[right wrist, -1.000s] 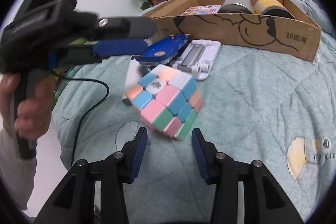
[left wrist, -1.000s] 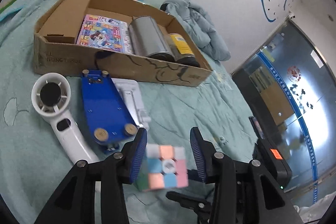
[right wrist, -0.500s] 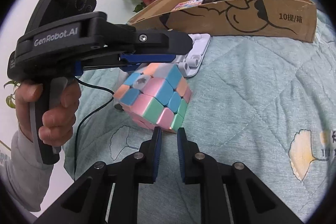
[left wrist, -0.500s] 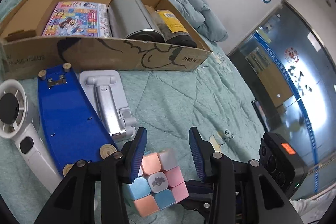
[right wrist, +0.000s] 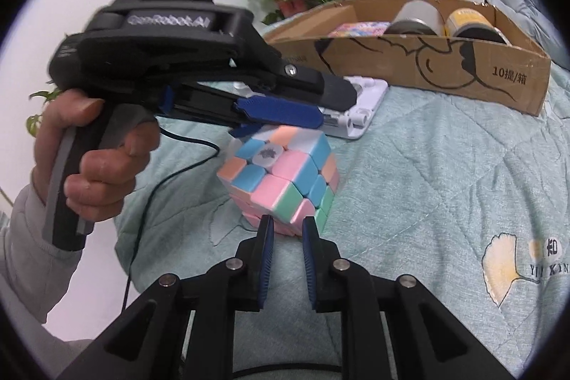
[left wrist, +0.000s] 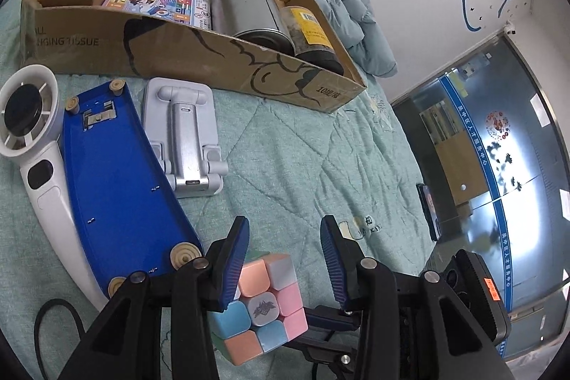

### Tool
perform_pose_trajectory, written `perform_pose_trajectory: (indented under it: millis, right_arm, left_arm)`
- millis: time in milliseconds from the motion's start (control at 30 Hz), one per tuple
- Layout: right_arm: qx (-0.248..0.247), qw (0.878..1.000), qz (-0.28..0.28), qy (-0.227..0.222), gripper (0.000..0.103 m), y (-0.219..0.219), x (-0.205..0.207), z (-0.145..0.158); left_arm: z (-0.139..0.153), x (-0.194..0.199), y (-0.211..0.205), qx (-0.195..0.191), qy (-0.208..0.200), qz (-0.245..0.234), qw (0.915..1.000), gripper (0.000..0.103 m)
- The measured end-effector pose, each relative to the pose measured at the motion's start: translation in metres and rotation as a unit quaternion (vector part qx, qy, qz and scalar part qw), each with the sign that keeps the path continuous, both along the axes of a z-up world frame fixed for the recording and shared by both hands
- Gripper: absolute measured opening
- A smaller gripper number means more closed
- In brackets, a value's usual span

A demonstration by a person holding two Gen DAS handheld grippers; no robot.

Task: Organize rigid objects
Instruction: 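Lift the Rubik's cube off the quilt with the left tool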

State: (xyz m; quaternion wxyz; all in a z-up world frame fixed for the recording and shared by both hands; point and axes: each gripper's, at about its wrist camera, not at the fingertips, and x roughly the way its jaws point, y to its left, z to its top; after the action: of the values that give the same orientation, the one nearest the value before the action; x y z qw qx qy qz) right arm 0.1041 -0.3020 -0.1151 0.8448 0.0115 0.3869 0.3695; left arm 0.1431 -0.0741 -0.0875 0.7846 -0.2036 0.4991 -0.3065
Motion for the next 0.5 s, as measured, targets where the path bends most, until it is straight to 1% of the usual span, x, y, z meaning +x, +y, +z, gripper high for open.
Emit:
perform_pose_trajectory:
  millis: [100, 167, 200, 233, 267, 300, 333, 367, 400, 500]
  right_arm:
    - [0.005, 1.000, -0.006, -0.003, 0.017, -0.005, 0.005, 0.002]
    - [0.010, 1.000, -0.007, -0.002, 0.017, -0.007, 0.006, 0.003]
    - [0.011, 1.000, -0.006, -0.004, 0.017, -0.008, 0.005, 0.004]
    - [0.011, 1.000, -0.002, -0.008, 0.019, -0.008, 0.004, 0.006]
    - [0.010, 1.000, 0.001, -0.011, 0.022, -0.009, 0.001, 0.006]
    - [0.006, 1.000, 0.003, -0.017, 0.033, -0.009, -0.001, 0.006]
    - [0.004, 1.000, 0.002, -0.022, 0.048, -0.012, -0.003, 0.006]
    - [0.003, 1.000, 0.000, -0.026, 0.055, -0.011, -0.003, 0.007]
    - [0.006, 0.999, -0.006, -0.033, 0.065, -0.012, -0.002, 0.008]
    - [0.018, 0.999, -0.011, -0.035, 0.066, -0.014, 0.002, 0.009]
  left_arm:
    - [0.002, -0.002, 0.001, 0.000, -0.007, -0.002, 1.0000, 0.039]
    - [0.005, -0.003, 0.004, -0.002, -0.011, -0.003, 0.9999, 0.043]
    - [0.008, -0.004, 0.006, 0.000, -0.018, -0.002, 0.9998, 0.045]
    - [0.012, -0.005, 0.008, 0.004, -0.026, 0.000, 0.9997, 0.048]
    - [0.016, -0.007, 0.011, 0.009, -0.035, 0.005, 0.9993, 0.056]
    - [0.021, -0.009, 0.014, 0.013, -0.043, 0.011, 0.9989, 0.061]
    - [0.025, -0.011, 0.018, 0.015, -0.051, 0.017, 0.9985, 0.062]
    - [0.029, -0.013, 0.022, 0.014, -0.057, 0.020, 0.9981, 0.063]
    - [0.032, -0.015, 0.026, 0.012, -0.061, 0.023, 0.9978, 0.063]
    - [0.037, -0.028, 0.035, 0.005, -0.075, 0.021, 0.9970, 0.063]
